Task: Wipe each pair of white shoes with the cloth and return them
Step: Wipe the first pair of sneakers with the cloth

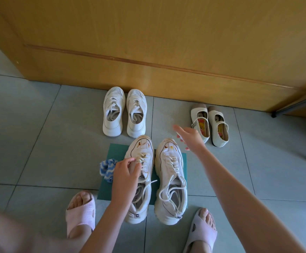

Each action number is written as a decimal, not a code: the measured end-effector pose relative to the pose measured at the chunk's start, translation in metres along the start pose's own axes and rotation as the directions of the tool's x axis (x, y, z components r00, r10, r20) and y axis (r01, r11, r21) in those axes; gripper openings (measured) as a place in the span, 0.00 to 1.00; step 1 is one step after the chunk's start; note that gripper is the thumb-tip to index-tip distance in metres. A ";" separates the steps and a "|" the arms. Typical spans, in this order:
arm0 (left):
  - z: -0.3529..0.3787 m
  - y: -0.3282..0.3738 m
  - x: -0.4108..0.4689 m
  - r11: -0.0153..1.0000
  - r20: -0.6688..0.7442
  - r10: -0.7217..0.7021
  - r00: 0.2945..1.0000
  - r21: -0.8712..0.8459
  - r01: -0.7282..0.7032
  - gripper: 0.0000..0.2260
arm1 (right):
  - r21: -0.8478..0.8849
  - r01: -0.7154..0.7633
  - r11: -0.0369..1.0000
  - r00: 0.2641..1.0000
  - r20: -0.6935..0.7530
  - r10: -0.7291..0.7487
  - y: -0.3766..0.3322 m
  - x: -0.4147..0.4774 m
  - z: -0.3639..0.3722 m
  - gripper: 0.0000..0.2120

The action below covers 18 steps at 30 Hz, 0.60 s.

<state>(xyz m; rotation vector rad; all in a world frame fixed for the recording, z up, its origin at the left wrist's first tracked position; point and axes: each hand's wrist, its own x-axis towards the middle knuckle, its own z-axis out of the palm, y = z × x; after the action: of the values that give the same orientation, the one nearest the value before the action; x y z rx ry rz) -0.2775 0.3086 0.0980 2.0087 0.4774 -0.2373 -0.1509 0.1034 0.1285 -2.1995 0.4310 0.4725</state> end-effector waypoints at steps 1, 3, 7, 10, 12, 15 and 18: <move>0.000 -0.001 0.000 1.000 0.001 -0.003 1.000 0.001 0.003 0.14 | -0.007 -0.001 1.000 1.000 0.012 0.002 -0.001 0.000 0.000 0.21; 0.000 -0.001 0.000 1.000 0.005 -0.008 1.000 0.003 0.008 0.13 | -0.033 -0.004 0.999 1.000 0.021 0.005 -0.002 0.002 0.003 0.22; -0.001 0.002 -0.002 1.000 0.001 -0.006 1.000 -0.014 0.006 0.13 | -0.062 0.033 0.998 0.999 0.032 -0.031 -0.013 0.003 0.013 0.24; -0.002 0.004 -0.004 1.000 -0.012 0.000 1.000 -0.019 0.000 0.14 | -0.094 0.073 0.993 0.996 0.053 -0.068 -0.030 0.003 0.023 0.27; -0.002 0.005 -0.005 0.999 -0.017 -0.006 1.000 -0.031 0.006 0.14 | -0.147 0.099 0.984 0.992 0.091 -0.087 -0.044 0.002 0.030 0.28; -0.003 0.007 -0.006 0.999 -0.027 -0.013 1.000 -0.045 0.012 0.14 | -0.327 0.138 0.935 0.984 0.154 -0.091 -0.064 -0.001 0.044 0.24; -0.003 0.007 -0.006 0.999 -0.032 -0.014 0.999 -0.053 0.013 0.14 | -0.449 0.150 0.881 0.987 0.113 -0.111 -0.074 -0.004 0.056 0.18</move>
<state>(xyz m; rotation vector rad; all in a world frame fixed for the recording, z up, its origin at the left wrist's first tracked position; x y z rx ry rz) -0.2804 0.3069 0.1073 1.9606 0.5127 -0.1990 -0.1312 0.1921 0.1460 -2.6296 0.1264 0.6417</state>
